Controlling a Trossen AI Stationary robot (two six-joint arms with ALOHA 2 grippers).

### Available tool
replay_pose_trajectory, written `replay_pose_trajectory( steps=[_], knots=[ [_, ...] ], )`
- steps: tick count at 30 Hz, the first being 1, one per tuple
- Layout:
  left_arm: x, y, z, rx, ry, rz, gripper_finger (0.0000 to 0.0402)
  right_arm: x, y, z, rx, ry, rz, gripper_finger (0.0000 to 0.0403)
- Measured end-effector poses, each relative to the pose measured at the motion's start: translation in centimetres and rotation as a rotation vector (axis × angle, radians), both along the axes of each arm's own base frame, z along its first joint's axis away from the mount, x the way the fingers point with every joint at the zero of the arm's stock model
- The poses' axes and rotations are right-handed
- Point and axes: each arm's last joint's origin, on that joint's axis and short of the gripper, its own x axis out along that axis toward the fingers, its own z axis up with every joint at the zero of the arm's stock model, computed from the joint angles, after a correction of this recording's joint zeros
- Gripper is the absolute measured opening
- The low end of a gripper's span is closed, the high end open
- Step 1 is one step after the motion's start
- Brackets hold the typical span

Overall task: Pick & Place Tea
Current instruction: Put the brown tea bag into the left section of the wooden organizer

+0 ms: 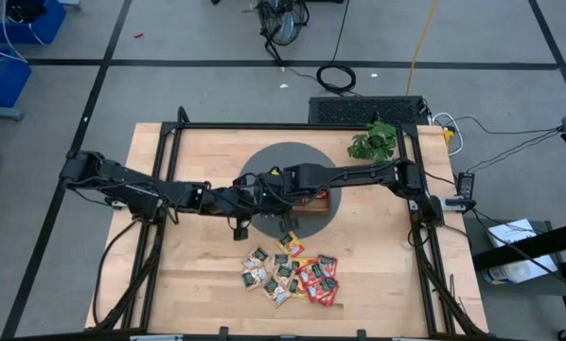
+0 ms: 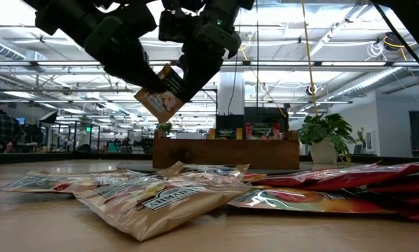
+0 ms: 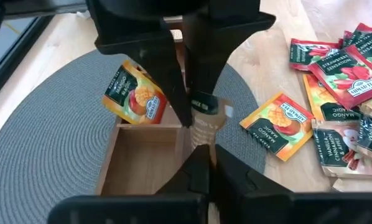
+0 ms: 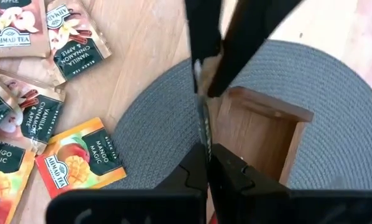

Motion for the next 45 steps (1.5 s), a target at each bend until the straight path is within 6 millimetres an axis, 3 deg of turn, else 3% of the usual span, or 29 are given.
replay_pose_trajectory(
  steps=[5,14,17,20,31,38,45],
  knots=[
    [0.0,0.0,0.1,0.002,-0.007,-0.003,0.0006,-0.3,0.1,0.7,0.031,-0.01,0.055,0.003],
    [0.0,-0.2,0.1,0.05,-0.015,0.018,0.0004,-1.6,0.2,3.5,0.09,-0.051,0.008,0.0152],
    [0.1,-0.4,0.3,0.086,-0.037,0.035,0.0005,-2.1,0.3,4.4,0.148,-0.127,-0.001,0.0182],
    [0.1,-0.8,0.5,0.095,-0.055,0.022,0.0004,-2.9,0.7,4.1,0.189,-0.259,0.008,0.02],
    [0.1,-1.6,0.8,0.149,-0.088,0.031,0.0004,-10.6,0.3,0.2,0.186,-0.805,-0.117,0.0189],
    [0.4,-1.5,1.1,0.142,-0.133,0.039,0.0003,-10.9,0.3,-1.9,0.202,-0.74,-0.148,0.017],
    [0.4,-1.5,1.2,0.139,-0.136,0.04,0.0003,-10.6,-0.2,-1.5,0.199,-0.769,-0.154,0.0167]
  ],
)
